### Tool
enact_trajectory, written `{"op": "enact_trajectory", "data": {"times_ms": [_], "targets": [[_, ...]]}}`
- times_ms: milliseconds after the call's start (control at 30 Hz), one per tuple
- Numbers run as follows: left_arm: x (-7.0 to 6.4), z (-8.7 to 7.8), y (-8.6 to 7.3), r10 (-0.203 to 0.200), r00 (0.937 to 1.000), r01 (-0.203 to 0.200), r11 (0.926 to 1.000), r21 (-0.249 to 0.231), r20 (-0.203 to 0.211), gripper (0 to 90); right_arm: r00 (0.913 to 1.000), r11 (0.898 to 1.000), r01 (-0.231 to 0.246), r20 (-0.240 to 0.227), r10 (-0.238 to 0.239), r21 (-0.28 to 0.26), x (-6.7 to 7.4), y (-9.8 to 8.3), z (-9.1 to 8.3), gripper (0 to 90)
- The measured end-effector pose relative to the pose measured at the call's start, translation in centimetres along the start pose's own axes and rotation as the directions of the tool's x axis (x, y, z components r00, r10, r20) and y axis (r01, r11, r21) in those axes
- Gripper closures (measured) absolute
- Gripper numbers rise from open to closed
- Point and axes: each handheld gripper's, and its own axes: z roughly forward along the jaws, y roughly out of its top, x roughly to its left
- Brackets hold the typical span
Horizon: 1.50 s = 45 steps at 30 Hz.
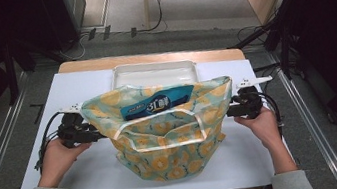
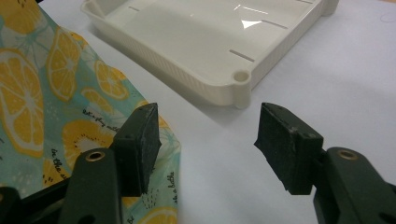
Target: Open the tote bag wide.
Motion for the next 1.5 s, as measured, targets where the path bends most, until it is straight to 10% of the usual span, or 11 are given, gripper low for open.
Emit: {"op": "enact_trajectory", "data": {"times_ms": [633,1500], "targets": [[0.0,0.3,0.0,0.015,0.9981,-0.016,0.9998,0.015,0.059,41.8,0.9975,1.0,0.029,-0.065,-0.029,-0.002,0.8,0.2,0.4,44.3],[-0.3,-1.1,0.5,0.033,0.9967,-0.035,0.9988,0.034,0.075,43.0,0.9993,0.999,0.01,-0.037,-0.009,0.036,0.7,0.4,-1.5,49.5]]}}
